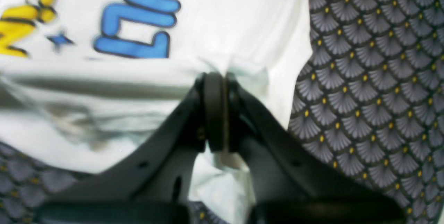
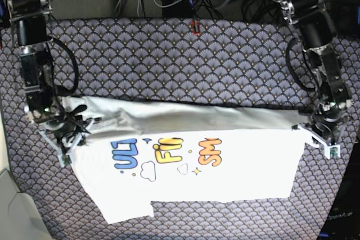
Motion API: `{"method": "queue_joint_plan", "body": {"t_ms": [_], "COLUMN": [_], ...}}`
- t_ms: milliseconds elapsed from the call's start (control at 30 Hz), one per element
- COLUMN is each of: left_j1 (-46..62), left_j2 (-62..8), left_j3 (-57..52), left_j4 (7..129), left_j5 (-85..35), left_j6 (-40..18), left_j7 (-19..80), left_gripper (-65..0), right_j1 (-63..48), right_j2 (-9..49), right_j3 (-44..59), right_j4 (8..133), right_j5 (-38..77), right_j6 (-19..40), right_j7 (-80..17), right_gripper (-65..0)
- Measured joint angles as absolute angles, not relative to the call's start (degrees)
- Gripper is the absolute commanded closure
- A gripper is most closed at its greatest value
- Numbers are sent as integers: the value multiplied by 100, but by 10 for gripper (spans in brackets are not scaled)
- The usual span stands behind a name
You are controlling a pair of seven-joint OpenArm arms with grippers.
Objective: Fold the T-shirt properly
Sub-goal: 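Lift both shoulder corners and fold them toward the shirt's hem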
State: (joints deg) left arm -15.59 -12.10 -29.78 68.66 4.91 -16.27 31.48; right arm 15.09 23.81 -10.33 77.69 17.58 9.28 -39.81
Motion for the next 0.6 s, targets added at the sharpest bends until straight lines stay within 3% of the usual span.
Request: {"method": "queue_joint_plan", "body": {"t_ms": [400, 600], "left_j1": [-1525, -1529], "left_j2": [-1205, -1319], "left_j3": [-2971, -2412], "left_j4": [6840, 6818], "left_j5": [513, 513], "left_j6": [-1627, -1581], "left_j7": [3173, 3151], "left_gripper": [-8, -7], "right_j1": [2231, 2305], "right_j2": [2191, 2073], "right_j3": [-1577, -1584], "right_j4": [6759, 6683], "right_j5": [1260, 1234], "right_j6": [939, 941], "right_j7": [-3649, -3677], "right_gripper": [0, 0]}}
